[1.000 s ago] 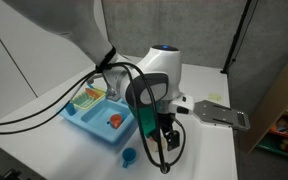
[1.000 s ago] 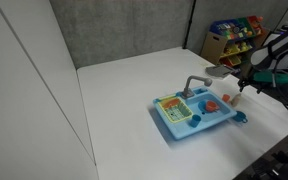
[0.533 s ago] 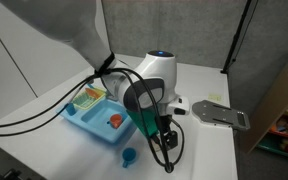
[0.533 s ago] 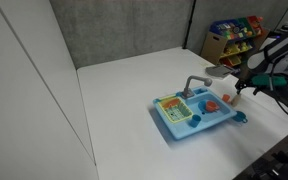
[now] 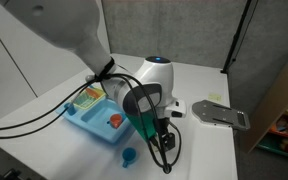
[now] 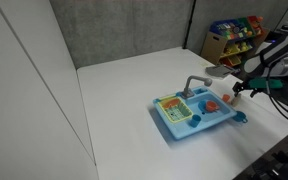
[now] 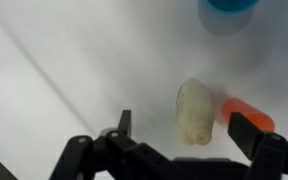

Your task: Put the small container in the orange cup in the sink plush toy

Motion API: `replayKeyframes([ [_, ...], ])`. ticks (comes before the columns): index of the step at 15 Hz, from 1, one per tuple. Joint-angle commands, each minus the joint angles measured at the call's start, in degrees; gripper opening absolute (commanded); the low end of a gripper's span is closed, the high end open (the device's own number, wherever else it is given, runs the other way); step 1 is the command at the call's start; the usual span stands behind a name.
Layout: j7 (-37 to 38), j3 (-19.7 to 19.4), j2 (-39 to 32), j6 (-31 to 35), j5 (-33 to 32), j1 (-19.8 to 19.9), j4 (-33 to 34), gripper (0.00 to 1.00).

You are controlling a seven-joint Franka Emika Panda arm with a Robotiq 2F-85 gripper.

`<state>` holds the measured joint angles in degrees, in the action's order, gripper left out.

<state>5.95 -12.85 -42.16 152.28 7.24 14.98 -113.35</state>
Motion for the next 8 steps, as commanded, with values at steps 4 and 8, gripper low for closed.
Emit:
replayKeyframes([
  [4,-0.6,1.2,-1.2,2.5,-0.3,0.4,2.0,0.46],
  [8,-0.3,1.5,-1.5,2.6,-0.2,0.3,3.3,0.12],
])
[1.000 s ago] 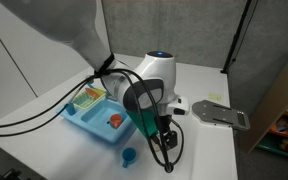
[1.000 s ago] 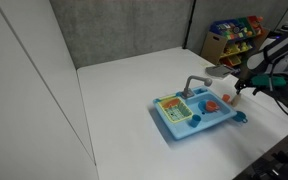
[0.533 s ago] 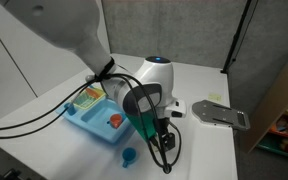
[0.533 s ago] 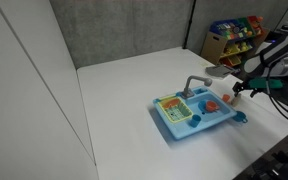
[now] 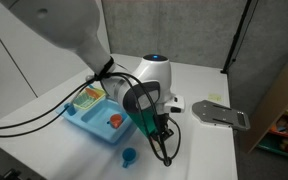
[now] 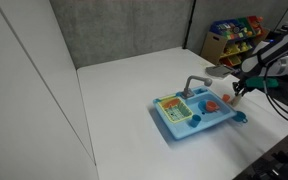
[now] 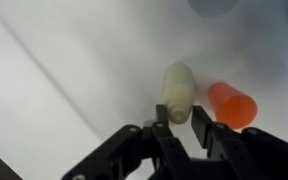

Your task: Put the small container in the orange cup in the sink plush toy

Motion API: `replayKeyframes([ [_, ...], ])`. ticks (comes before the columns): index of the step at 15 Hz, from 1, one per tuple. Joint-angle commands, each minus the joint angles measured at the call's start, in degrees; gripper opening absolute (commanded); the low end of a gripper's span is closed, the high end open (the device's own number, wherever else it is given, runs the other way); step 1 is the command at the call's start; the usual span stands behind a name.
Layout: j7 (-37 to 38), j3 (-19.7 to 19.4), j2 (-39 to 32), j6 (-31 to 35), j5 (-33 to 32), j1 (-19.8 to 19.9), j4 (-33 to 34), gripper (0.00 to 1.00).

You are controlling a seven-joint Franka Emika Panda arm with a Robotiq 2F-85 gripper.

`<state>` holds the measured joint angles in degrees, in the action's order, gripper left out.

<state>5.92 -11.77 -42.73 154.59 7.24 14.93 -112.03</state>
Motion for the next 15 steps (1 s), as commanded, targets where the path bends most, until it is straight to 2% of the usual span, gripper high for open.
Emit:
replayKeyframes([
  [1,-0.2,0.5,-1.1,0.2,-0.3,0.3,2.3,0.05],
  [4,-0.4,0.1,-0.7,-1.4,-0.6,0.4,2.6,0.06],
  [15,-2.9,-0.6,7.5,-4.3,-1.0,0.9,-3.4,0.07],
])
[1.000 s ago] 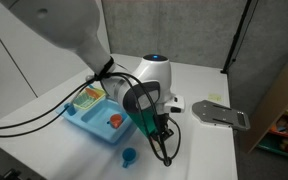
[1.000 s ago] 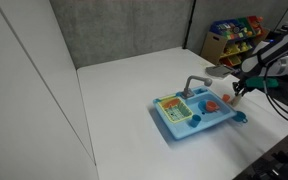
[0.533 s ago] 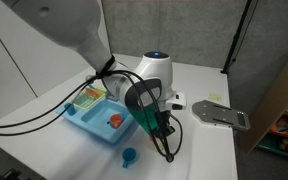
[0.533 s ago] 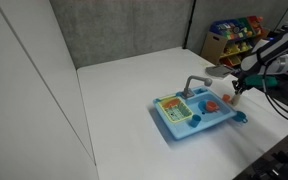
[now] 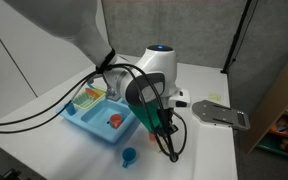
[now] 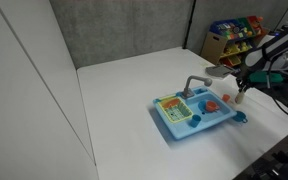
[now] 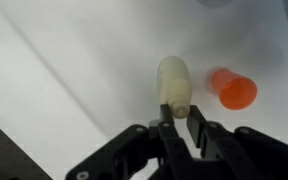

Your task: Put the small container in the orange cup in the sink plush toy

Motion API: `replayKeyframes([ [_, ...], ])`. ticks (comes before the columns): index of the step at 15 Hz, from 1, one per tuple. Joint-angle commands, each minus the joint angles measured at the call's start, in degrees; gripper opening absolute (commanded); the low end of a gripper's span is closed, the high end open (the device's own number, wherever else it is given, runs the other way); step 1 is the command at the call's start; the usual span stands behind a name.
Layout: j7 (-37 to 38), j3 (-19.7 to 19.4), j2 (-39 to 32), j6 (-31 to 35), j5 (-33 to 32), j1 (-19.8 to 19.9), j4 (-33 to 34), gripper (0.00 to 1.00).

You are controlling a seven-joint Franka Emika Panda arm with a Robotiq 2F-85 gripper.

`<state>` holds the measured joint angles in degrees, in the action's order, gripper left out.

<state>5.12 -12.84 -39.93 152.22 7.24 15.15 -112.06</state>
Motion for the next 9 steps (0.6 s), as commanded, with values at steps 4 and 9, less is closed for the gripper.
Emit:
replayKeyframes([
  [4,-3.8,0.4,8.9,-4.0,-1.5,0.4,-6.2,0.07],
  [9,-2.7,0.4,8.5,-4.1,-1.2,0.3,-5.6,0.22],
])
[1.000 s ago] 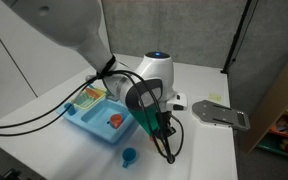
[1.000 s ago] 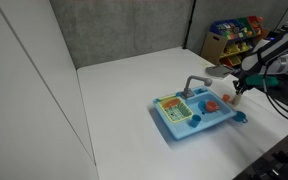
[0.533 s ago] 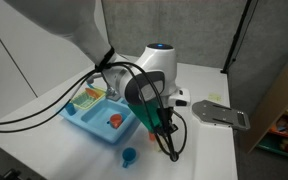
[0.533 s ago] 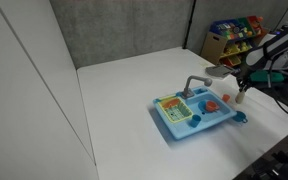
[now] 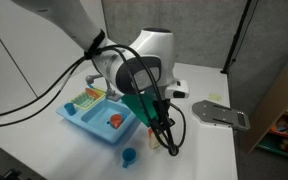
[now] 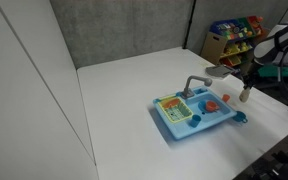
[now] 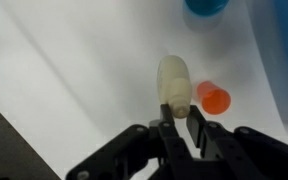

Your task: Put the small container in the orange cup in the sink plush toy

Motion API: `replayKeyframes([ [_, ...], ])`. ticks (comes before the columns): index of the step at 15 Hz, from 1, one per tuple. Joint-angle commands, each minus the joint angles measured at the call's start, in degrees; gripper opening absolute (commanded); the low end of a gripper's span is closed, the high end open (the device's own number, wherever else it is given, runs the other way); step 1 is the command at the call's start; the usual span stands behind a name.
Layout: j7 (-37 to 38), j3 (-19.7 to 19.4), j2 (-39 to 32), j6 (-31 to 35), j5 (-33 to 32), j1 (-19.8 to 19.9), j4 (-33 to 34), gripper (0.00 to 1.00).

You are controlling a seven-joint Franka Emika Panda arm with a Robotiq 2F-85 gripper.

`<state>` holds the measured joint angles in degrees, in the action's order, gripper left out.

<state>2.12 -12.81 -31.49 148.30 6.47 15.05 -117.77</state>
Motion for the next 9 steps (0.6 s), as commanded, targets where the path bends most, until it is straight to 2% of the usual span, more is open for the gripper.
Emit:
replayKeyframes([
  [1,0.3,0.4,0.3,-0.1,-0.5,0.4,-0.2,0.22],
  [6,0.3,0.4,0.4,-0.1,-0.5,0.4,-0.5,0.22],
  [7,0.3,0.4,0.4,-0.1,-0.5,0.4,-0.5,0.07],
  [9,-0.1,0.5,1.5,0.8,-0.6,0.1,-1.5,0.06],
])
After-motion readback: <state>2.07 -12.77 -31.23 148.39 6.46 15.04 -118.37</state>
